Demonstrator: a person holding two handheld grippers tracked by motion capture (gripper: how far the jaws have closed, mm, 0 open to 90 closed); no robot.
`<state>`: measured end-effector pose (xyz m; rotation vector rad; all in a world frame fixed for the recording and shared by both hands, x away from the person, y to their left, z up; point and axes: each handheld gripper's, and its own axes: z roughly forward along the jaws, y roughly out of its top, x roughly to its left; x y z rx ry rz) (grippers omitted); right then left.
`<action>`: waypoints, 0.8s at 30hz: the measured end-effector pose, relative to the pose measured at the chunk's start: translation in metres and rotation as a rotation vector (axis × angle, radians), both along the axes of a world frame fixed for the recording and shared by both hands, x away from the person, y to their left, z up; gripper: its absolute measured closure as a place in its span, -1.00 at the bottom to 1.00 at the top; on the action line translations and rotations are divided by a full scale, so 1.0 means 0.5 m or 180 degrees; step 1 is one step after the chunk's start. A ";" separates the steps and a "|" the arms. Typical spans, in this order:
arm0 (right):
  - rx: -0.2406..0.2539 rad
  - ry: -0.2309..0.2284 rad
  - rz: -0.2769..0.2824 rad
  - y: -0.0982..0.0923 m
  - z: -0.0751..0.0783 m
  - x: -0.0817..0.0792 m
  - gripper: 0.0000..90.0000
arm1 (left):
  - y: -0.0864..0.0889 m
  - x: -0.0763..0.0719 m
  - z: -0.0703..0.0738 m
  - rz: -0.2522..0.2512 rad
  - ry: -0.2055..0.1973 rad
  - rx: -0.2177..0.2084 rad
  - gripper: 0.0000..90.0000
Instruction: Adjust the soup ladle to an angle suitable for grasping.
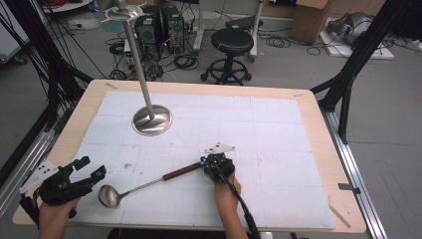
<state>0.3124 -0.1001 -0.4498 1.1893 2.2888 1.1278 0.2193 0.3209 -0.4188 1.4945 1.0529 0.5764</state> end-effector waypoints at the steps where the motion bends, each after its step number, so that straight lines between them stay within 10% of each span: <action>1: 0.0021 0.0004 -0.0015 -0.002 0.001 0.000 0.81 | 0.001 0.000 0.000 0.0000 -0.0005 -0.0002 -0.47; 12: 0.0265 -0.0427 -0.0337 -0.133 0.070 -0.052 0.07 | -0.001 0.001 0.000 -0.0028 0.0008 -0.0010 -0.47; 24: 0.0260 -0.0495 -0.0499 -0.224 0.067 -0.111 0.18 | -0.008 0.001 0.001 -0.0063 0.0010 0.0001 -0.46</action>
